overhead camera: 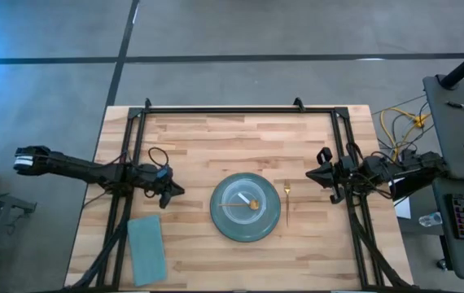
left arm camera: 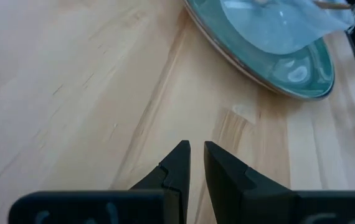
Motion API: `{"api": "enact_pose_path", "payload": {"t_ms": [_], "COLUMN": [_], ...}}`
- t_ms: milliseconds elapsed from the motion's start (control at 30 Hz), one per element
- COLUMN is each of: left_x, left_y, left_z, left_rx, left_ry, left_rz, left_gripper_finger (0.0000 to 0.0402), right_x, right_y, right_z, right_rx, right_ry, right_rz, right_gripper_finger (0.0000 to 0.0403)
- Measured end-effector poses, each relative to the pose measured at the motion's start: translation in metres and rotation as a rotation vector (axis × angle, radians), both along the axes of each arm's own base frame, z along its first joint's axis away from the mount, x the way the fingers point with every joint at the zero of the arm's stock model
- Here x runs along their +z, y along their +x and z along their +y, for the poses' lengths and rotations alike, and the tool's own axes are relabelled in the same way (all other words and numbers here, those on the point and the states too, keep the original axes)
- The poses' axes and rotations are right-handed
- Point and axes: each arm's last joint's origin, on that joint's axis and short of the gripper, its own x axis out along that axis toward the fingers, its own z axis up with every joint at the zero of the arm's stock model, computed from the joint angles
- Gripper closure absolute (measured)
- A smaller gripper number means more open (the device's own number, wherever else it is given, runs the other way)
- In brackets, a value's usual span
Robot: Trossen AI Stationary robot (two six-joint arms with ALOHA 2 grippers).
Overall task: Set table place
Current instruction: Return to Home Position
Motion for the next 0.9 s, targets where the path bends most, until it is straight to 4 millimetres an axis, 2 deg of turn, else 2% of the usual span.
{"api": "enact_pose_path", "payload": {"t_ms": [900], "left_x": [-0.015], "left_y": [0.000], "left_z": [0.000], "left_rx": [0.000], "left_ry": [0.002], "left_rz": [0.139], "left_gripper_finger": [0.0369], "right_x": [0.000], "right_y": [0.000], "right_z": [0.000], "right_rx": [0.000], "right_ry": [0.000], "right_rz": [0.000], "right_gripper_finger": [0.0390]}}
